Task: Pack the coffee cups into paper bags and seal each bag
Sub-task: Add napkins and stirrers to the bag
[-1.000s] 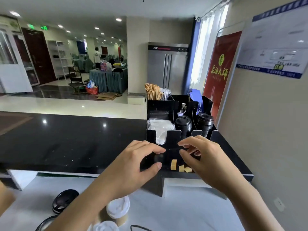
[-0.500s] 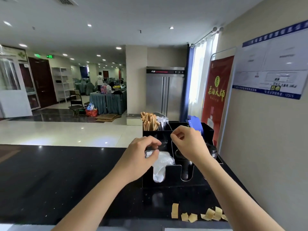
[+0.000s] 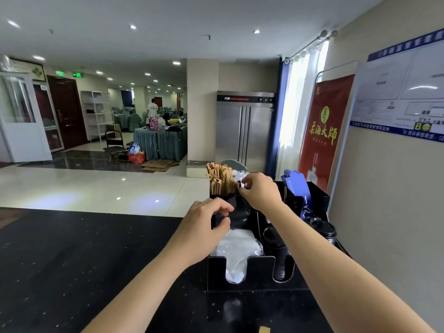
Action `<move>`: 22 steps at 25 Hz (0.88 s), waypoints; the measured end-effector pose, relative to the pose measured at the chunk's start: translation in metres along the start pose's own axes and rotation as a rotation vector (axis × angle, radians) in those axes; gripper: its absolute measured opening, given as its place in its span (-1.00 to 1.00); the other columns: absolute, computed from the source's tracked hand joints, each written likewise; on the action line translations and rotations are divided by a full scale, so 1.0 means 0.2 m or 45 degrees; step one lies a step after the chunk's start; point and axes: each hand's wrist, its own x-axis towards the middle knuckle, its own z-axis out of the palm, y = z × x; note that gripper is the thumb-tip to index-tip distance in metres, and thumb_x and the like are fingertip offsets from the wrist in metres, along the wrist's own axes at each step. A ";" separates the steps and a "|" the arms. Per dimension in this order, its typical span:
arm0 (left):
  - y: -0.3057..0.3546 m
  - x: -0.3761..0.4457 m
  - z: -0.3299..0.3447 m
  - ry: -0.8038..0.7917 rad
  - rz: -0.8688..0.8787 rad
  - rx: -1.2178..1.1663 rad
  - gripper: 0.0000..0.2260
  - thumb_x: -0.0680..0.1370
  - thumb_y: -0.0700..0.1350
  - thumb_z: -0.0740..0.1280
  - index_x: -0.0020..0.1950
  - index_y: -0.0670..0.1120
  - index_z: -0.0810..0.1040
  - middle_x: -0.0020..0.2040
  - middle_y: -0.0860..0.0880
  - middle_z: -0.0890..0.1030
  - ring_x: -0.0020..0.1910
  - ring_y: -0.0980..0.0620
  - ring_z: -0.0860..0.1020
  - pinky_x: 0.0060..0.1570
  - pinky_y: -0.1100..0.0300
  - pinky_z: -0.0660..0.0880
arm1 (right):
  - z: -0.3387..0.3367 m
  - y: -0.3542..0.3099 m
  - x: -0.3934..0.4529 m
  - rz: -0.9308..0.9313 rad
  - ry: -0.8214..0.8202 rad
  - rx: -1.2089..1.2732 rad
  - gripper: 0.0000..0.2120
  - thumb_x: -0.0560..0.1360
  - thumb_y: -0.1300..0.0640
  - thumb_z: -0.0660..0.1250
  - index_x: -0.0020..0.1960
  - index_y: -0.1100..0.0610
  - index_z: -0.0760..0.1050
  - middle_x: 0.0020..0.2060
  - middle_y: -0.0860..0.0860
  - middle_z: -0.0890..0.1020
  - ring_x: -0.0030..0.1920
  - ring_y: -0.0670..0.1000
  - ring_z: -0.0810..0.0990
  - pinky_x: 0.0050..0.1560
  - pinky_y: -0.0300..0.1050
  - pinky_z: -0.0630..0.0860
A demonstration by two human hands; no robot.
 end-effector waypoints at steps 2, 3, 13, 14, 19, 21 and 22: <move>-0.02 0.01 0.00 -0.001 -0.007 0.001 -0.81 0.63 -0.07 0.33 0.21 0.14 0.56 0.05 0.25 0.57 0.19 0.26 0.43 0.15 0.32 0.44 | 0.02 0.02 0.05 0.032 -0.014 -0.005 -0.82 0.54 0.09 0.38 0.08 0.09 0.70 -0.03 0.06 0.72 0.01 0.15 0.67 0.03 0.03 0.61; -0.04 0.01 0.00 0.003 -0.009 0.005 -0.81 0.63 -0.07 0.33 0.22 0.15 0.56 0.05 0.26 0.57 0.19 0.26 0.43 0.14 0.34 0.43 | 0.03 0.03 0.08 0.049 -0.018 0.003 -0.84 0.54 0.10 0.38 0.04 0.09 0.70 -0.05 0.07 0.72 -0.02 0.15 0.67 0.01 0.04 0.63; -0.08 0.02 -0.01 0.015 -0.013 -0.005 -0.81 0.63 -0.04 0.32 0.22 0.18 0.55 0.07 0.27 0.57 0.18 0.28 0.41 0.12 0.41 0.40 | 0.09 0.03 0.21 0.097 -0.208 0.067 -0.84 0.51 0.05 0.51 0.08 0.01 0.69 -0.02 0.06 0.71 0.04 0.10 0.65 0.11 0.03 0.63; -0.08 0.03 -0.01 0.018 -0.014 -0.009 -0.81 0.63 -0.04 0.32 0.22 0.18 0.55 0.07 0.26 0.57 0.18 0.29 0.41 0.11 0.42 0.39 | 0.09 0.03 0.21 0.104 -0.214 0.077 -0.85 0.51 0.06 0.50 0.07 0.00 0.69 0.00 0.06 0.71 0.06 0.11 0.65 0.14 0.04 0.62; -0.07 0.06 0.00 0.019 0.001 -0.015 -0.80 0.63 -0.08 0.32 0.23 0.14 0.56 0.06 0.23 0.58 0.19 0.22 0.44 0.14 0.38 0.39 | 0.10 0.06 0.21 0.123 -0.144 0.214 -0.89 0.48 0.07 0.50 -0.04 0.06 0.61 -0.05 0.05 0.68 0.03 0.11 0.64 0.11 0.06 0.62; -0.06 0.06 0.01 0.017 0.004 -0.018 -0.80 0.63 -0.09 0.32 0.22 0.14 0.56 0.05 0.24 0.58 0.19 0.21 0.45 0.14 0.38 0.39 | 0.08 0.08 0.21 0.121 -0.070 0.293 -0.85 0.48 0.06 0.52 0.01 0.08 0.65 -0.09 0.03 0.68 0.00 0.10 0.65 0.02 -0.02 0.61; -0.06 0.06 0.01 0.017 0.005 -0.019 -0.80 0.63 -0.09 0.32 0.22 0.14 0.56 0.05 0.24 0.58 0.18 0.21 0.45 0.14 0.38 0.40 | 0.07 0.09 0.21 0.117 -0.033 0.315 -0.85 0.48 0.08 0.52 0.03 0.07 0.67 -0.10 0.03 0.69 0.01 0.10 0.66 -0.01 -0.06 0.59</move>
